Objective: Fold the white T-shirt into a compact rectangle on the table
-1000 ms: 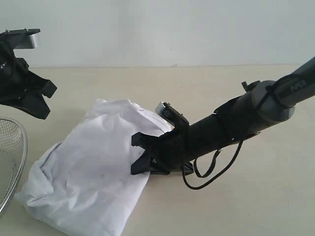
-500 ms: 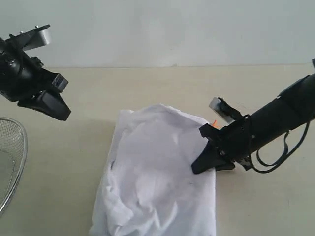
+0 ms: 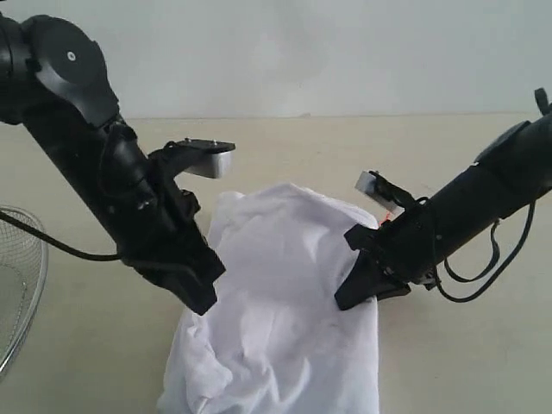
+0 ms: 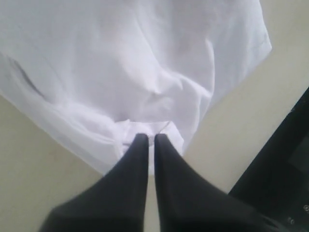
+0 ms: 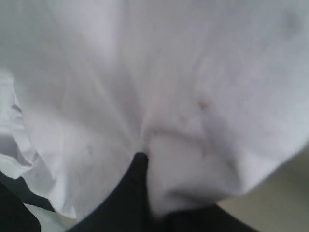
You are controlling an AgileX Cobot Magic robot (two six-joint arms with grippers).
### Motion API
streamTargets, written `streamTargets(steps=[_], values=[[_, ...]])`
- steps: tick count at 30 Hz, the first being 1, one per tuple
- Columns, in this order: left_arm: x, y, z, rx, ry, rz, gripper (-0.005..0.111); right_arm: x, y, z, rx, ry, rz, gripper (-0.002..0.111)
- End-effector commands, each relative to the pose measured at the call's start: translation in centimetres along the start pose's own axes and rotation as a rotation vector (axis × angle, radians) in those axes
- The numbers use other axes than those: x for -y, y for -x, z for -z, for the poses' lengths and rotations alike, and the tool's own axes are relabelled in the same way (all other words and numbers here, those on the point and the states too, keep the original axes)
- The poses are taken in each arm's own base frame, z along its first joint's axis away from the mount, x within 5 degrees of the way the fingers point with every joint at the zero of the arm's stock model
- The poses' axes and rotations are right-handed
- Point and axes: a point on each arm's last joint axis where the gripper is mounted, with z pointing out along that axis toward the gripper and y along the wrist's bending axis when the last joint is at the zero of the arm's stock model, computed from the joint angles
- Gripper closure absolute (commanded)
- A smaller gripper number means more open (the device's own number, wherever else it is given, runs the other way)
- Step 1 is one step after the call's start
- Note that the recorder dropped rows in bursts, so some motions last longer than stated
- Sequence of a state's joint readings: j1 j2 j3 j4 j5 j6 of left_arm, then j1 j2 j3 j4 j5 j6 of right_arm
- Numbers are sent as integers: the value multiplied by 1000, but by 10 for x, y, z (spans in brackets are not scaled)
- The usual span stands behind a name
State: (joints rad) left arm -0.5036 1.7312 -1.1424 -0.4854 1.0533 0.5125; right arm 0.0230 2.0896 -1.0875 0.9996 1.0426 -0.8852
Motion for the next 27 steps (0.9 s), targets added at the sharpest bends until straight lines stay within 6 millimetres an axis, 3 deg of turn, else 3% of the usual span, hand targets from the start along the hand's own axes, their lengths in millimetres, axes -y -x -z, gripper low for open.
streamTargets(steps=[1, 6, 11, 20, 27], values=[[16, 2, -17, -46, -18, -42, 102, -8, 0, -3, -12, -26, 46, 108], [19, 2, -42, -127, -21, -68, 102, -8, 1, -3, -10, -25, 45, 108], [8, -2, -62, -214, -5, -45, 102, -8, 1, -3, -10, -25, 45, 108], [-1, -19, -79, -319, 12, -36, 102, -12, 1, 1, 3, -29, 57, 108], [-12, -28, -73, -405, 158, -2, 102, -16, 6, 5, 7, -22, 75, 108]])
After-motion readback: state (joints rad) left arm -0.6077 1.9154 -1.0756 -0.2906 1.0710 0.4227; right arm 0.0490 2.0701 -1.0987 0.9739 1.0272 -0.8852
